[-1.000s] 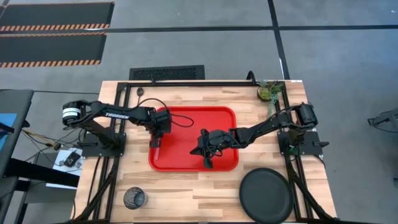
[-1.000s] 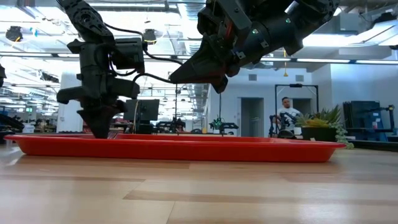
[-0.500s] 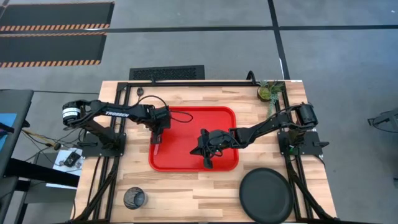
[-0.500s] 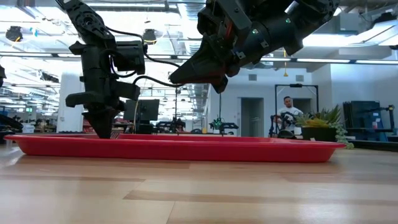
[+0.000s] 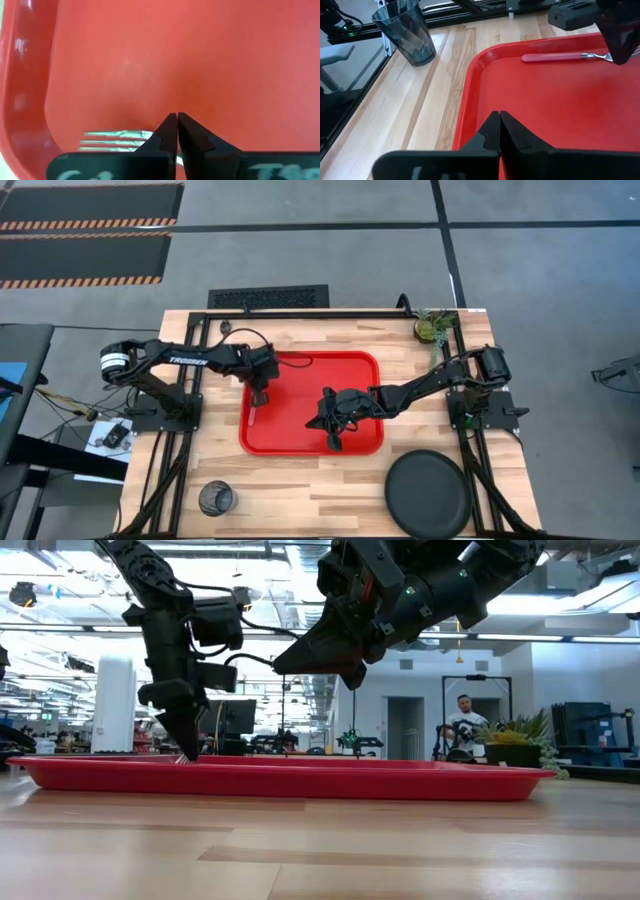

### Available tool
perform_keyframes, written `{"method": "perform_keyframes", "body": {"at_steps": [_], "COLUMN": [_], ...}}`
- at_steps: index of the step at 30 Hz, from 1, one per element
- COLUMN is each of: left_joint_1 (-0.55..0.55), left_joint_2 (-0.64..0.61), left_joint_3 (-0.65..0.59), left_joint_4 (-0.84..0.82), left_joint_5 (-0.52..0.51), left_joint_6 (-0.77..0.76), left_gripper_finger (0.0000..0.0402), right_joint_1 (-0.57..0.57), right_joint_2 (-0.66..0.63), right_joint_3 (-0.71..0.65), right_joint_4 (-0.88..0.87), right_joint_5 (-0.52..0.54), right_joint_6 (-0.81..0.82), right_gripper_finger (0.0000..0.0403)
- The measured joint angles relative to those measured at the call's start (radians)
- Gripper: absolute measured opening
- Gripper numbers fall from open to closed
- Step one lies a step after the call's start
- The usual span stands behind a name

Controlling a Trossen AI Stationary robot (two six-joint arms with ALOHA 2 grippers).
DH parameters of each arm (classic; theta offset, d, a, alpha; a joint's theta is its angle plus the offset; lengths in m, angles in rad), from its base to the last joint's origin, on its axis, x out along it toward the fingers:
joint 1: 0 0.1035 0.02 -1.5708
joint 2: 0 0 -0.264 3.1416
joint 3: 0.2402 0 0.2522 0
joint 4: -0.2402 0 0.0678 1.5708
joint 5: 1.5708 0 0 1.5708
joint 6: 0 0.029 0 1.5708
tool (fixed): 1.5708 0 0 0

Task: Pick and place plate/cup/fork/spoon on tray
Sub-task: Put the pink fork on the red serving tray

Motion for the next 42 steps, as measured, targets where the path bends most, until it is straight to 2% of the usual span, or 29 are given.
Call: {"method": "perform_keyframes", "body": {"at_steps": [9,18,24,30,32,42], "left_joint_1": [0.064,0.067,0.031,-0.039,-0.056,-0.069], "left_joint_2": [0.072,0.069,0.063,0.046,0.047,0.045], "left_joint_3": [0.003,0.010,0.041,0.048,0.039,0.011], "left_joint_4": [0.036,0.033,-0.020,-0.126,-0.166,-0.167], "left_joint_5": [-0.068,-0.074,-0.066,0.035,0.033,0.014], "left_joint_6": [0.021,0.016,0.021,0.023,0.021,-0.007], "left_gripper_finger": [0.0000,0.0000,0.0000,0.0000,0.0000,0.0000], "right_joint_1": [0.000,0.000,0.000,0.000,0.000,0.000], "right_joint_2": [0.000,0.000,0.000,0.000,0.000,0.000], "right_joint_3": [0.000,0.000,0.000,0.000,0.000,0.000], "right_joint_4": [0.000,0.000,0.000,-0.008,-0.012,-0.015], "right_joint_5": [0.000,0.000,0.000,0.000,0.000,0.000], "right_joint_6": [0.001,0.001,0.001,0.001,0.001,0.001], "right_gripper_finger": [0.0015,0.0015,0.0016,0.0014,0.0015,0.0014]}}
